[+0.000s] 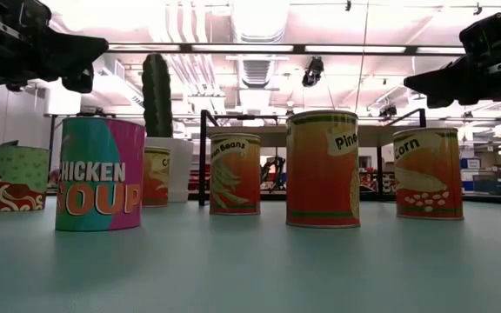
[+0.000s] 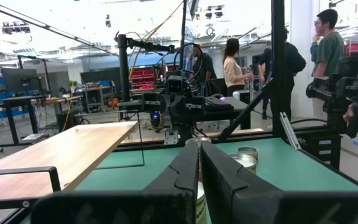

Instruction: Pick and place cans onto a shelf

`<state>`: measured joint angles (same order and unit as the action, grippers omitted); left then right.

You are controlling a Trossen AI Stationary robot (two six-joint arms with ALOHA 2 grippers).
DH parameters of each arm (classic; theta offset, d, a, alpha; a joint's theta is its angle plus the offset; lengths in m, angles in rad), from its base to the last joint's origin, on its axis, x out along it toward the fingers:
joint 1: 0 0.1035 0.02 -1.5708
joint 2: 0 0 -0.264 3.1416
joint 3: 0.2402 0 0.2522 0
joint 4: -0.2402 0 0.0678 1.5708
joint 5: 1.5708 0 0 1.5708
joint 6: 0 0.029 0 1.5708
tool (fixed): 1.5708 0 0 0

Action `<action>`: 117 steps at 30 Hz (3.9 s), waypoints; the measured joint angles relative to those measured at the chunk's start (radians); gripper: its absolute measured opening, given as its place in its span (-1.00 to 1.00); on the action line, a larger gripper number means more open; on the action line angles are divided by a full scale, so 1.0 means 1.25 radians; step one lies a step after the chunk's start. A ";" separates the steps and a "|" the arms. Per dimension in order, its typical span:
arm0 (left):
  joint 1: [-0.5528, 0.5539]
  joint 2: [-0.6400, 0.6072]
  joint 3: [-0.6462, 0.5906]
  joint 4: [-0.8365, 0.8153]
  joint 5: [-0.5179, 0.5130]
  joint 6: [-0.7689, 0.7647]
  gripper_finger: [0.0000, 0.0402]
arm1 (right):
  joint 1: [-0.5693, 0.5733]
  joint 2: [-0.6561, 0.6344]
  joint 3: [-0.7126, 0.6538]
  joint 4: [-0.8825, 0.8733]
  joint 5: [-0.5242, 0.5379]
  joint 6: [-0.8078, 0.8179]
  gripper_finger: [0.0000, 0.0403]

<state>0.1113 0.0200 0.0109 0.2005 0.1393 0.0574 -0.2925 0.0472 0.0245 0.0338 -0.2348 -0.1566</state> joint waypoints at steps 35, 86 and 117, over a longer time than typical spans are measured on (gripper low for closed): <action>-0.001 0.000 0.000 0.449 0.008 -0.235 -1.00 | 0.000 0.000 0.000 0.363 -0.001 0.125 -0.96; -0.135 0.645 0.576 -0.259 -0.074 -0.477 -1.00 | 0.000 0.242 0.107 0.586 0.042 0.040 -0.96; -0.364 1.016 0.860 -0.802 -0.163 -0.583 -1.00 | 0.000 0.247 0.107 0.583 0.042 0.022 -0.96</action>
<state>-0.3438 1.2906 1.0855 -0.8022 -0.0642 -0.6709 -0.2928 0.3561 0.1577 0.7630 -0.1820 -0.1286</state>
